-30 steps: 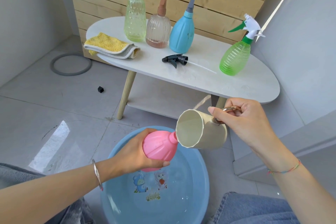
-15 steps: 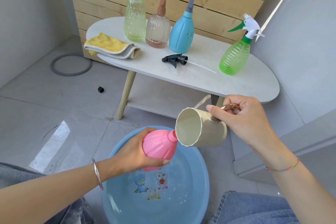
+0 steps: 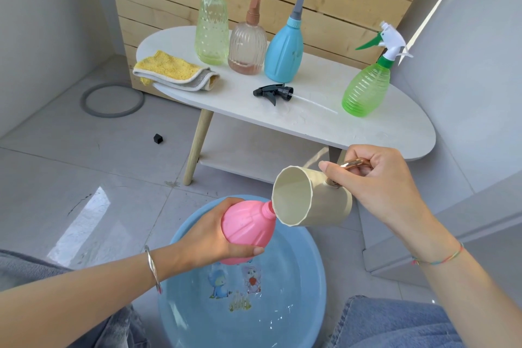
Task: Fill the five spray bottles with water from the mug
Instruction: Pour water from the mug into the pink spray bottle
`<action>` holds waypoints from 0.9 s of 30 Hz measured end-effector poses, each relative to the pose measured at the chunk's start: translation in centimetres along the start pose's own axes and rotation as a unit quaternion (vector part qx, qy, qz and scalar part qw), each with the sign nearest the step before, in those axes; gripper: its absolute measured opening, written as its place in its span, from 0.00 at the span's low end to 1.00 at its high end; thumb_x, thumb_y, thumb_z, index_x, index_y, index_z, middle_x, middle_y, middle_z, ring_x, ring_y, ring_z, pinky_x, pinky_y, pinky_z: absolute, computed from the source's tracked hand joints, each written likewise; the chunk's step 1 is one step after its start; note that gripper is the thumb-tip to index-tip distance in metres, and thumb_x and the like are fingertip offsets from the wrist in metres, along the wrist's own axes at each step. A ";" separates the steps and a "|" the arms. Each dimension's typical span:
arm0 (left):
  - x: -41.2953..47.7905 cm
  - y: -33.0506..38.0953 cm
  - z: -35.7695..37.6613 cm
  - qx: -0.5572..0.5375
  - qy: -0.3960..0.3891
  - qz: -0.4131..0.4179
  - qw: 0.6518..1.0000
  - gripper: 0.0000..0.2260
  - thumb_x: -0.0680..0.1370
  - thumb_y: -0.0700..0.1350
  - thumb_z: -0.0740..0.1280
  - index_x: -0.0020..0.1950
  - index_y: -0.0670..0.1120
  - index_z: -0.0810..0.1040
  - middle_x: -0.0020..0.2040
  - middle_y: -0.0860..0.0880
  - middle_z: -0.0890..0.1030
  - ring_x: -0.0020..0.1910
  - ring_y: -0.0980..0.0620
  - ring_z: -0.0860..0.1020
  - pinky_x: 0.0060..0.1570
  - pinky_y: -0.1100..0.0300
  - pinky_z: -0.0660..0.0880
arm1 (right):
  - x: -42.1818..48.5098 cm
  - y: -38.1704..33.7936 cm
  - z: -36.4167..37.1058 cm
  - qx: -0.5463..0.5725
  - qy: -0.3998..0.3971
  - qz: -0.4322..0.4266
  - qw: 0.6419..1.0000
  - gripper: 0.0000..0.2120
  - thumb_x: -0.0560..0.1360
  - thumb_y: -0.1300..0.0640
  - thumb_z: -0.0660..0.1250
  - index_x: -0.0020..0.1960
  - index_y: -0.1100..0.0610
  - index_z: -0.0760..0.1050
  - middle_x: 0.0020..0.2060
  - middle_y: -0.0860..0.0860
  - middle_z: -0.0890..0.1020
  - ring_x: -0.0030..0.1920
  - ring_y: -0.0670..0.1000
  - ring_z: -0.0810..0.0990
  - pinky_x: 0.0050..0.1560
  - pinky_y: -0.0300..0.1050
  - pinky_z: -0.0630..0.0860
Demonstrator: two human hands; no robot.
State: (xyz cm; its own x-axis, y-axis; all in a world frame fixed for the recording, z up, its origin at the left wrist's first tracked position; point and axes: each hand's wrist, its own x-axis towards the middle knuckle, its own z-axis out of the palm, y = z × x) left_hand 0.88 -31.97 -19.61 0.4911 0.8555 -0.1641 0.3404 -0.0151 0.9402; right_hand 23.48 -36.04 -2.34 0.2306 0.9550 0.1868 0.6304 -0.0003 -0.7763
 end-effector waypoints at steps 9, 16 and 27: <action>-0.1 0.1 0.1 -0.004 -0.003 0.002 1.000 0.40 0.53 0.64 0.80 0.63 0.59 0.71 0.56 0.58 0.79 0.54 0.59 0.78 0.50 0.60 0.80 | 0.0 0.0 0.1 -0.015 0.001 -0.007 1.000 0.22 0.69 0.57 0.75 0.30 0.66 0.65 0.21 0.47 0.62 0.24 0.45 0.59 0.25 0.33 0.56; -0.1 0.1 0.0 -0.002 -0.002 -0.001 1.000 0.40 0.53 0.64 0.80 0.63 0.60 0.71 0.56 0.59 0.79 0.53 0.62 0.78 0.47 0.65 0.78 | 0.2 -0.1 0.2 -0.027 0.002 -0.025 0.999 0.22 0.68 0.57 0.75 0.28 0.63 0.64 0.20 0.44 0.61 0.24 0.45 0.59 0.26 0.34 0.56; -0.1 0.0 0.0 -0.008 -0.001 -0.001 1.000 0.40 0.53 0.64 0.80 0.62 0.60 0.71 0.56 0.58 0.79 0.53 0.60 0.78 0.49 0.61 0.79 | 0.2 -0.1 0.5 -0.038 0.007 -0.054 0.998 0.22 0.68 0.57 0.75 0.27 0.59 0.63 0.21 0.45 0.61 0.24 0.45 0.59 0.26 0.34 0.56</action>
State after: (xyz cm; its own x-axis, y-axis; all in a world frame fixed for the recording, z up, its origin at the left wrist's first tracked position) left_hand 0.83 -32.09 -19.56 0.4914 0.8548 -0.1666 0.3287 -0.0048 0.9444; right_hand 23.11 -35.66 -2.52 0.1677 0.9467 0.2751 0.7064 0.0792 -0.7033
